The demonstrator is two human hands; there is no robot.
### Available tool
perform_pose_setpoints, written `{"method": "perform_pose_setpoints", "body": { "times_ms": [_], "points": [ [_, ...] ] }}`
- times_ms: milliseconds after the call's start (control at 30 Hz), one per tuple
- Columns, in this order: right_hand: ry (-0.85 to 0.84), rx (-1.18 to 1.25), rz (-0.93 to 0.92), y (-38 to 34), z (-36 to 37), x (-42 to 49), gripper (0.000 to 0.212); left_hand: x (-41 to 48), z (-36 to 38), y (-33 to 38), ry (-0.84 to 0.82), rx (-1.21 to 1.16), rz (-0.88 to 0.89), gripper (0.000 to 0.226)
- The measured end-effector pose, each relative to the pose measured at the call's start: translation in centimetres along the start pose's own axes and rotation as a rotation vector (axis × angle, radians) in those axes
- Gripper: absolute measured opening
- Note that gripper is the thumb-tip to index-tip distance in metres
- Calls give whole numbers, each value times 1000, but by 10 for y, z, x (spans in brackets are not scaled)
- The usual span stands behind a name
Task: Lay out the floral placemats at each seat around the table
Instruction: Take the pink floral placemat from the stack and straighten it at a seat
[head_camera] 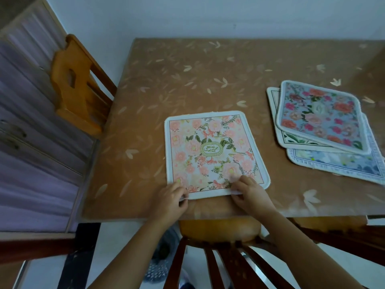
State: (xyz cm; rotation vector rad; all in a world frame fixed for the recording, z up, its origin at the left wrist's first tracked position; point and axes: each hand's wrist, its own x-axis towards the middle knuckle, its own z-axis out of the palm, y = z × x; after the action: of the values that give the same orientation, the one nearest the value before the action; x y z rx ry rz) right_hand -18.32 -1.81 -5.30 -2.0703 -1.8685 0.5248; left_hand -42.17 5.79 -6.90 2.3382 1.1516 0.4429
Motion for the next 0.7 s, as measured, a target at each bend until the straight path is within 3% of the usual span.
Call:
{"method": "perform_pose_setpoints", "body": {
  "times_ms": [200, 700],
  "points": [
    [0, -132, -41, 10, -9, 0, 22, 1, 2, 2, 28, -54, -71, 12],
    [23, 35, 34, 11, -8, -10, 8, 11, -7, -8, 75, -6, -169, 11]
  ]
}}
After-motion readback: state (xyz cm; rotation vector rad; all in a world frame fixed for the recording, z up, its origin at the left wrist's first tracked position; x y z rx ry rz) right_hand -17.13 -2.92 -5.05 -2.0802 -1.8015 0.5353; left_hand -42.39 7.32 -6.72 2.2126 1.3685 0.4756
